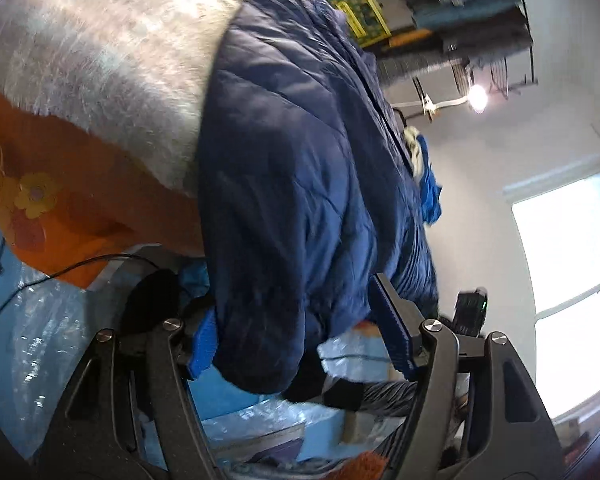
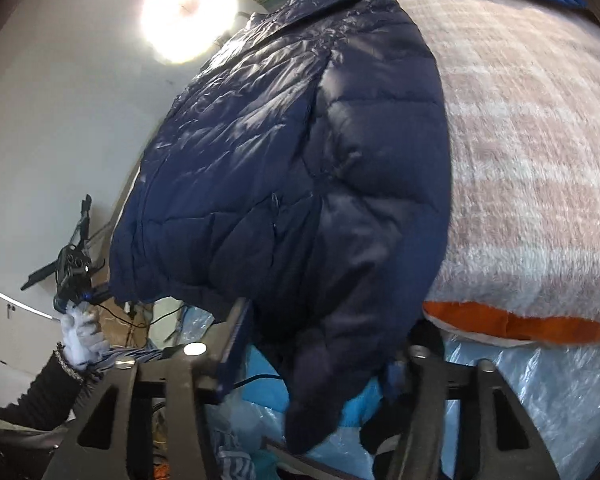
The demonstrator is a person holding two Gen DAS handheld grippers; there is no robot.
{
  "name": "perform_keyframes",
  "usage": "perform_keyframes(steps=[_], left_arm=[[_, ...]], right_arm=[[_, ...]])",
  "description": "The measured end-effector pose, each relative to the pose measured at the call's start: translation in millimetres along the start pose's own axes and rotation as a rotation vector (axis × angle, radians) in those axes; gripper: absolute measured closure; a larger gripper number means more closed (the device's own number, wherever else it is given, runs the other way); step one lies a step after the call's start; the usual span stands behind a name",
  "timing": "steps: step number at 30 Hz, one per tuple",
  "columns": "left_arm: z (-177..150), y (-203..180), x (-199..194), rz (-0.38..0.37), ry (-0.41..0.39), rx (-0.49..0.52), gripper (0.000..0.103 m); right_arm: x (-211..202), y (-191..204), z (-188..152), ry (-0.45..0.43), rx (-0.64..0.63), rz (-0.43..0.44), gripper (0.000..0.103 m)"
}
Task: Fold large clothes
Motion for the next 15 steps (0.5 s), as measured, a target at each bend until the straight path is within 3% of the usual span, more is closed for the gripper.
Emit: perform_keyframes(steps=[2, 4, 6, 7, 11, 15], left_arm=[[-2, -2, -4, 0.053, -0.007, 0.040, 0.047], [0, 2, -6, 0.091, -0.015, 0.037, 0.079], [0, 8, -7, 0.124, -0.021, 0.025, 0.091], [0, 9, -8, 0.125, -0.026, 0.018, 0.094], [0, -7, -26, 0.090, -0.071, 0.045, 0.096], [1, -15, -29, 0.076, -0.079, 0.065, 0.097]], right_arm=[[-1, -3, -2, 0.001, 0.010, 0.003, 0.066], [-4, -2, -1, -0.003, 0.011, 0.013, 0.073], [-6, 0, -1, -0.002, 0.003, 0.009, 0.081], [-7, 0, -3, -0.002, -0.001, 0.003, 0.088], [-25, 7, -2, -0.053, 0.037, 0.068, 0.096], [-38, 13, 3, -0.098, 0.021, 0.096, 0.097]])
Point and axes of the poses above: each gripper's, at about its wrist camera, not at the fingertips, and x roughly the way its jaws point, y to its left, z to its top, the point moved 10 cm from there along x, roughly the way its jaws point, and after that the axes turned 9 degrees about -x, right-handed, at the moved point
